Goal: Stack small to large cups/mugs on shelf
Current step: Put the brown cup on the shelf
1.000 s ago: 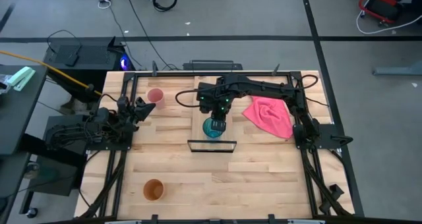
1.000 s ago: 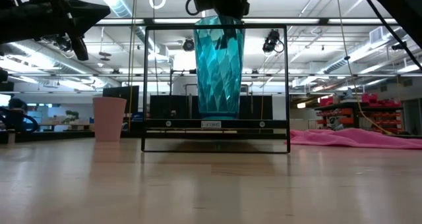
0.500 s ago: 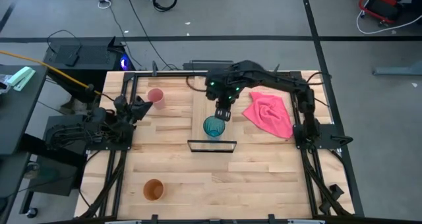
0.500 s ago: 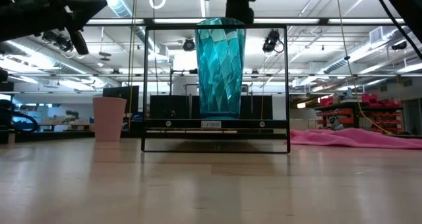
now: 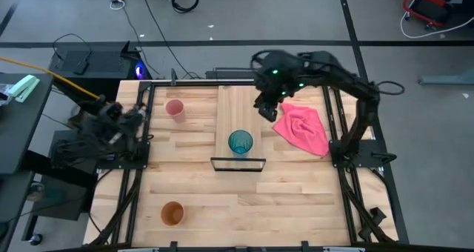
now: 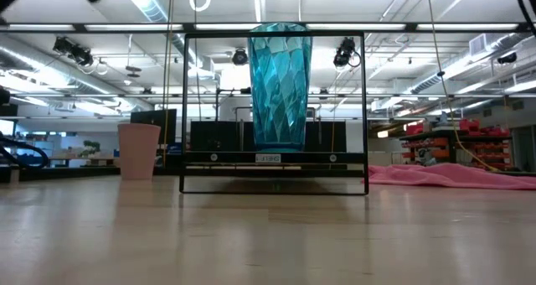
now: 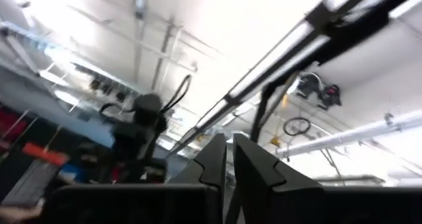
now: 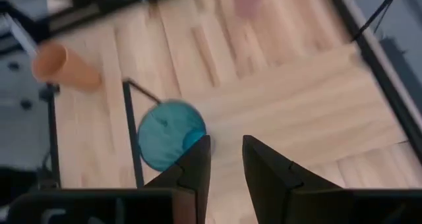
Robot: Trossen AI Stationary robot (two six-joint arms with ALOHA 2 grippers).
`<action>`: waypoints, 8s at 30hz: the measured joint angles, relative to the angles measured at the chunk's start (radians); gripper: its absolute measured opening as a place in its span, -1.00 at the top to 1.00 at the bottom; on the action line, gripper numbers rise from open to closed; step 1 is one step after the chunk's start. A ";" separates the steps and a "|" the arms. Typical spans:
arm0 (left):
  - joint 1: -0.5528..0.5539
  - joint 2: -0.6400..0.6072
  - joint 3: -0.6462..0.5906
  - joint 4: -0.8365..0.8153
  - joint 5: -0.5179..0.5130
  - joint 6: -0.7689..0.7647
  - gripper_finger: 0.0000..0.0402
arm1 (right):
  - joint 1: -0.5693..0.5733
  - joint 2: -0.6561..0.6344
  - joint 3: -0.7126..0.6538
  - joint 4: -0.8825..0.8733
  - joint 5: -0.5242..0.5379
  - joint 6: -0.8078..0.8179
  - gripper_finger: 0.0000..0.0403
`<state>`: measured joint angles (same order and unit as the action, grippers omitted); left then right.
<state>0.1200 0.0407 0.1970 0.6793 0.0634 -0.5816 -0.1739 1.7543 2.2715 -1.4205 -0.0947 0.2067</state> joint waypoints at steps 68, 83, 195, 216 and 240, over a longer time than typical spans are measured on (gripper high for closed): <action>-1.066 1.549 1.331 -2.150 -0.201 -1.479 0.64 | 0.563 -0.142 -0.065 -0.150 0.375 0.295 0.53; -1.043 1.572 1.228 -2.004 -0.177 -1.524 0.44 | 0.584 -0.142 -0.270 -0.151 0.370 0.340 0.53; -0.934 1.615 0.685 -0.491 -0.344 -1.044 0.52 | 0.733 0.344 -1.061 1.824 0.329 1.292 0.98; -0.981 1.615 0.685 -0.408 -0.358 -0.992 0.62 | 0.747 -0.120 -1.061 1.049 0.343 1.153 1.00; -0.967 1.614 0.685 -0.445 -0.385 -0.975 0.66 | 0.777 -0.407 -1.061 0.193 -0.088 1.250 1.00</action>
<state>-0.8468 1.6550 0.8818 0.2340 -0.3218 -1.5563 0.6029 1.3475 1.2106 -1.2279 -0.1828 1.4563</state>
